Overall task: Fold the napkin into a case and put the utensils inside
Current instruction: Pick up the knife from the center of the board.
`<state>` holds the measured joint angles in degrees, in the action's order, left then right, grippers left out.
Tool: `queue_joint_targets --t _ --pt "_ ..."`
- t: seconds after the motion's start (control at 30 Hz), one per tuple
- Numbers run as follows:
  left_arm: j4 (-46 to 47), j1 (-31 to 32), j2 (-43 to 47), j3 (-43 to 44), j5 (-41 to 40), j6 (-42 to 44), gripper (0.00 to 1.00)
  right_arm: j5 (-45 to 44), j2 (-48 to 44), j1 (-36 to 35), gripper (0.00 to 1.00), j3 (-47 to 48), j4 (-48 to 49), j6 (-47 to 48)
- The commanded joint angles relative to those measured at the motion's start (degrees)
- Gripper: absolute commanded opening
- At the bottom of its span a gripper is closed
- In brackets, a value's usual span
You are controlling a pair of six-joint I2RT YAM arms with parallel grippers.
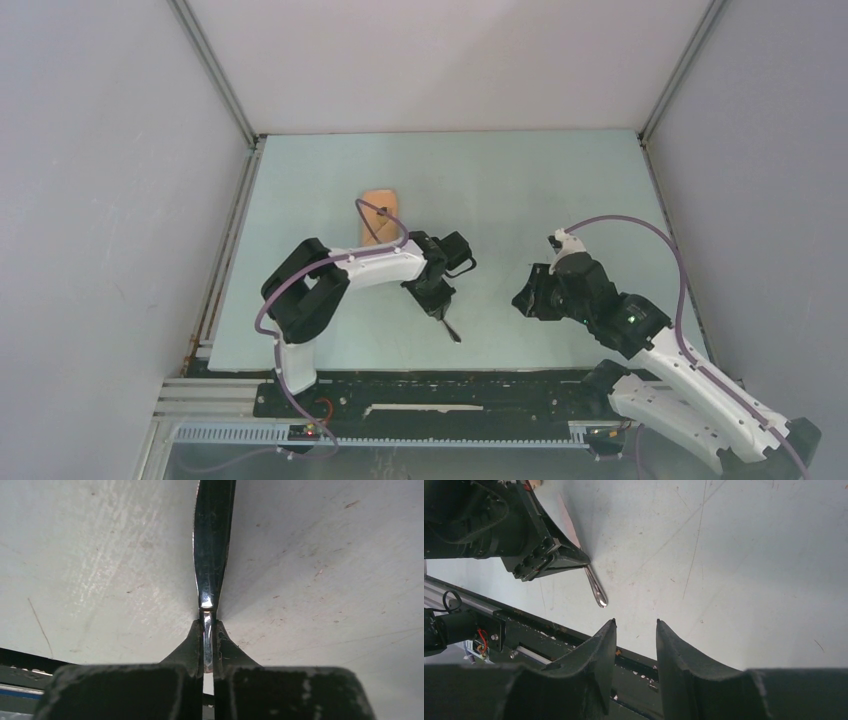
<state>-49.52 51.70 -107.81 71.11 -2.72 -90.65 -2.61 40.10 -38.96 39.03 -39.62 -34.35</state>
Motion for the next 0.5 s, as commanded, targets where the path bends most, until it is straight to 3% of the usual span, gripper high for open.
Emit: queue_joint_targets --t 0.0,0.47 --pt "-3.3 0.8 1.4 3.5 -5.7 5.4 0.00 -1.5 0.4 0.5 0.43 0.1 1.3 0.6" --pt "-6.6 3.0 4.7 9.3 -16.9 19.6 0.00 -1.4 1.7 0.6 0.42 -0.4 1.7 0.5"
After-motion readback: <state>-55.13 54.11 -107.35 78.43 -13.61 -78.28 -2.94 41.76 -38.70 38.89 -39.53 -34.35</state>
